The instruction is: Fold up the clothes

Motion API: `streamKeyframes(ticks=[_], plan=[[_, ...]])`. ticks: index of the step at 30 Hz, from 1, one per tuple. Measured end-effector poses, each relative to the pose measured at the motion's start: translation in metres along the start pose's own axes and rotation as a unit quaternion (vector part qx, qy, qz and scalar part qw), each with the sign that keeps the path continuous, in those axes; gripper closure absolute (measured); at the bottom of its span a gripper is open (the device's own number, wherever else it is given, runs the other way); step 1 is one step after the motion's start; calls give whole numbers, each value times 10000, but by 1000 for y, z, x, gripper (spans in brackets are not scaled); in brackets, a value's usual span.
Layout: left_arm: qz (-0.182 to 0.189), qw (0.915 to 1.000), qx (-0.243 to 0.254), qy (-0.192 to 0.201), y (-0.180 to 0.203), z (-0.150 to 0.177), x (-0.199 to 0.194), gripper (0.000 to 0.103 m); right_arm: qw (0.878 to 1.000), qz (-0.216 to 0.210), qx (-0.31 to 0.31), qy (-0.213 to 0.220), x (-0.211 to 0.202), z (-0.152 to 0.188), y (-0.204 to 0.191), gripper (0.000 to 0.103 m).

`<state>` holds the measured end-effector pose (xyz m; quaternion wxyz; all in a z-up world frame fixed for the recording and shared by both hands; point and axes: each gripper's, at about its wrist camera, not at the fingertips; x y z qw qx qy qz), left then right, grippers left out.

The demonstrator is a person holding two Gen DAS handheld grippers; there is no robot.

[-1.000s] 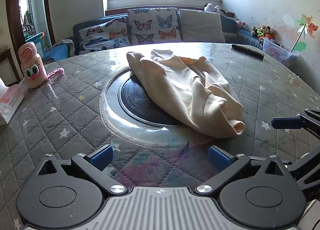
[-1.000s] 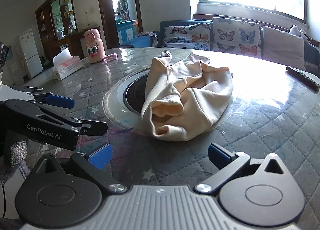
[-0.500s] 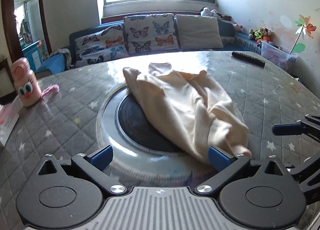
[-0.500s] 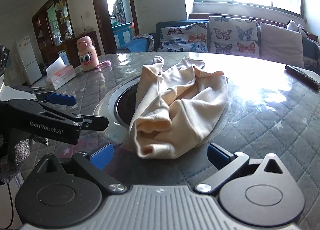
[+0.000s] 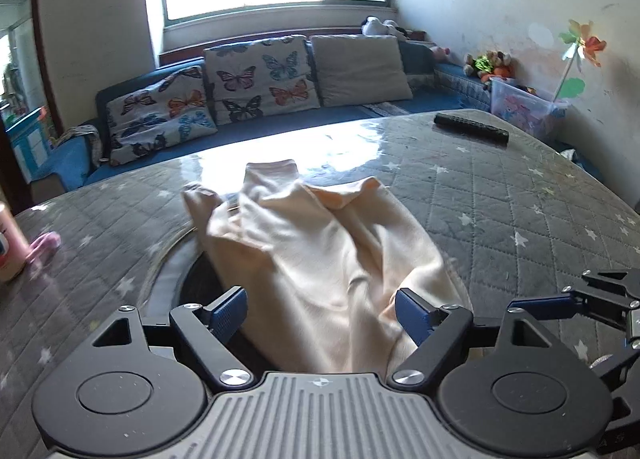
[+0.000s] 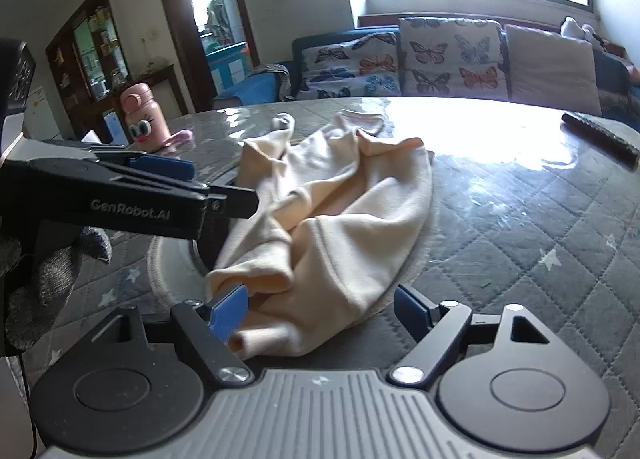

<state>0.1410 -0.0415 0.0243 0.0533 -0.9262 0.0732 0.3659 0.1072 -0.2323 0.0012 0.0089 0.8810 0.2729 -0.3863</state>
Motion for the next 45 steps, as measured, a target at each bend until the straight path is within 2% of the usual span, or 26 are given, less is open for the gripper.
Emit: streamKeyframes(ticks=[2,5,7,9,10,11,12,14,19,22,30,38,41,42,45], plan=[[40,9999,57,-78,2,-5,11,23,9999,-2,92,-45,4,-2,6,32],[192,9995,45,-232,1,-9,28,28,9997,-6,230,-112,11,-5,15,37],[313,9989,20,-335,0,-10,37,35,9995,-10,264,-152,15,-5,18,39],[366,9984,23,-436,-1,-9,45,60,9994,-11,281,-197,20,-6,19,42],[396,9980,7,-484,-2,-8,48,67,9993,-19,308,-221,22,-6,20,45],[443,9977,-22,-515,-4,-6,50,82,9991,-29,345,-247,25,-6,21,49],[465,9975,-60,-527,-7,-5,50,91,9989,-42,379,-270,27,-6,22,51],[482,9977,-142,-446,-12,-3,45,95,9987,-56,413,-280,28,-5,22,60],[341,9985,-400,-131,-29,0,17,96,9986,-56,466,-237,25,-4,21,86],[157,9984,-536,55,-42,5,-4,96,9987,-42,494,-117,17,-4,20,93],[-142,9958,-844,319,-68,38,-62,97,9994,-152,297,65,-12,0,9,97],[-110,9965,-827,-46,-74,89,-98,97,9977,-631,-63,-250,-43,14,-12,97],[-72,9966,-775,-264,-74,101,-98,96,9959,-764,-247,-426,-50,18,-19,93],[-61,9966,-757,-312,-75,104,-99,93,9954,-780,-298,-463,-52,18,-21,92],[-69,9971,-688,-310,-77,106,-102,91,9955,-714,-427,-456,-52,11,-21,86]])
Point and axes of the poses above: each gripper's, at about its wrist camera, not at the fingertips, and x roughly the way its jaws point, y to its right, z to its underside, and after that the axes turned 3 degrees about -y, right-handed
